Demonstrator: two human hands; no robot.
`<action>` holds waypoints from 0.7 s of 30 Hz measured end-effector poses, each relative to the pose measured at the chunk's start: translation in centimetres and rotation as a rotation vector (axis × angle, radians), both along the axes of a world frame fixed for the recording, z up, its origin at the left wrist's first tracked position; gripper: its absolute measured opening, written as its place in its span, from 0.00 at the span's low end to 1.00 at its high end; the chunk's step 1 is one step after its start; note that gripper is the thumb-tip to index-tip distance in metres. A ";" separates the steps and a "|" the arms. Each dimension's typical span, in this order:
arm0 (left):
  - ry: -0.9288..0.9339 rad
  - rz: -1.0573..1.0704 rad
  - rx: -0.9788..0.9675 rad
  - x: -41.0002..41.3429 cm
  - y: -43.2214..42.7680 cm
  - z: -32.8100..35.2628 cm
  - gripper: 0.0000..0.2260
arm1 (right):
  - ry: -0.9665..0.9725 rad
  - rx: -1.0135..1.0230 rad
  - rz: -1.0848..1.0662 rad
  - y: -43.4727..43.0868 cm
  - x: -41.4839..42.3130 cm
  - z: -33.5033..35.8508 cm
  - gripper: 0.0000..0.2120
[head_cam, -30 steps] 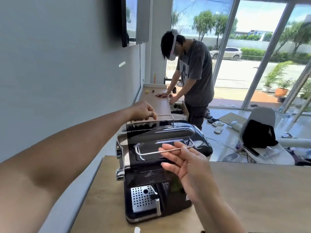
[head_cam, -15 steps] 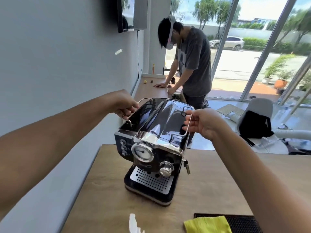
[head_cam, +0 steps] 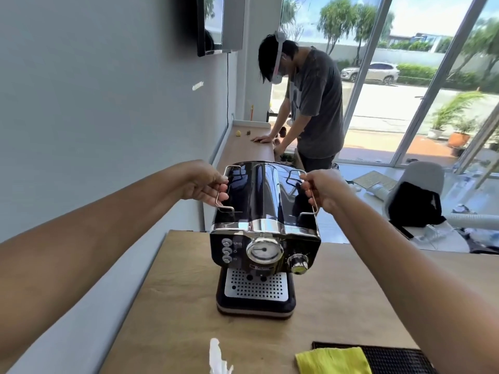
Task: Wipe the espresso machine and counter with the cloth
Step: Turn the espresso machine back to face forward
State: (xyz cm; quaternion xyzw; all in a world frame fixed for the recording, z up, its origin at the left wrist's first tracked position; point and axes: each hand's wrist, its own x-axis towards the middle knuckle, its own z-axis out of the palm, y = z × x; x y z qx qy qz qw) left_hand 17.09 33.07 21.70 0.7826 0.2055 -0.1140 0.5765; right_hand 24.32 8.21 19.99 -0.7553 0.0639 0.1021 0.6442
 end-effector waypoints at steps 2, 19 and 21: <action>-0.006 0.003 0.006 -0.1 -0.1 -0.2 0.11 | -0.004 0.005 -0.002 -0.2 -0.1 -0.3 0.07; -0.069 0.037 0.023 -1.8 -1.9 -0.6 0.09 | -0.303 -0.383 -0.024 -0.1 -0.5 -2.6 0.10; -0.072 0.055 0.037 -2.1 -2.1 -0.4 0.10 | -0.302 -0.397 -0.015 -0.3 -0.9 -2.4 0.10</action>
